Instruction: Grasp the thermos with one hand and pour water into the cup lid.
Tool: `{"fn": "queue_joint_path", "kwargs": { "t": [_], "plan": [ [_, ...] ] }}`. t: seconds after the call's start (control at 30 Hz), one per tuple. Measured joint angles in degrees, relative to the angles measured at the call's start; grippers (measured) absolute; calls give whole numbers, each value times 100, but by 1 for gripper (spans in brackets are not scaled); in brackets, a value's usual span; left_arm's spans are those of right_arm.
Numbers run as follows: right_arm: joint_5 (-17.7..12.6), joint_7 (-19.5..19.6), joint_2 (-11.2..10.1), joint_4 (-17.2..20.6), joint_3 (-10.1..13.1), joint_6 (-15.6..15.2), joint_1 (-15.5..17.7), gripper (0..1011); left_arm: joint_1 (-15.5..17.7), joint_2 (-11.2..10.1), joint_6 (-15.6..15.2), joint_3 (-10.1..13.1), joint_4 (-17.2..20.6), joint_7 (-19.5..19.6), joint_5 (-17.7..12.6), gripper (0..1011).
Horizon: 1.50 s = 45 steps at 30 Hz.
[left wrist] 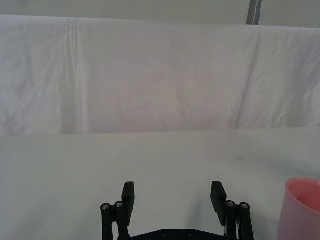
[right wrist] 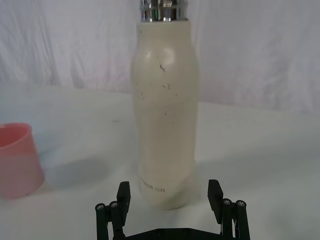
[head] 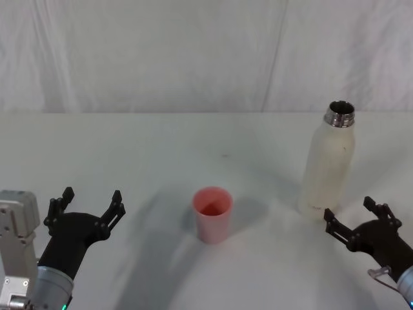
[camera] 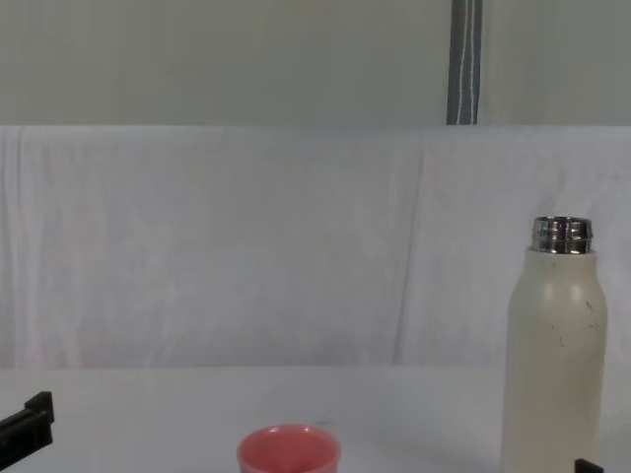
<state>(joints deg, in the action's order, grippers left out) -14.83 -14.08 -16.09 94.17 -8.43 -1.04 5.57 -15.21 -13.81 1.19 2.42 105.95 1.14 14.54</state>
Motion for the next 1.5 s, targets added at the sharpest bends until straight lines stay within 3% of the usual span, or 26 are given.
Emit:
{"fn": "queue_joint_path", "kwargs": {
  "t": [0.33,0.57,0.93,1.5],
  "plan": [
    [-44,84,-51,436,118,95,354,1001,0,0,0,0,0,0,0,1001],
    [138,130,-29,611,52,382,505,1001,0,0,0,0,0,0,0,1001],
    [547,100,14,618,-132,738,434,1001,0,0,0,0,0,0,0,1001],
    [735,58,145,619,-343,653,344,1001,0,0,0,0,0,0,0,1001]
  ]
}}
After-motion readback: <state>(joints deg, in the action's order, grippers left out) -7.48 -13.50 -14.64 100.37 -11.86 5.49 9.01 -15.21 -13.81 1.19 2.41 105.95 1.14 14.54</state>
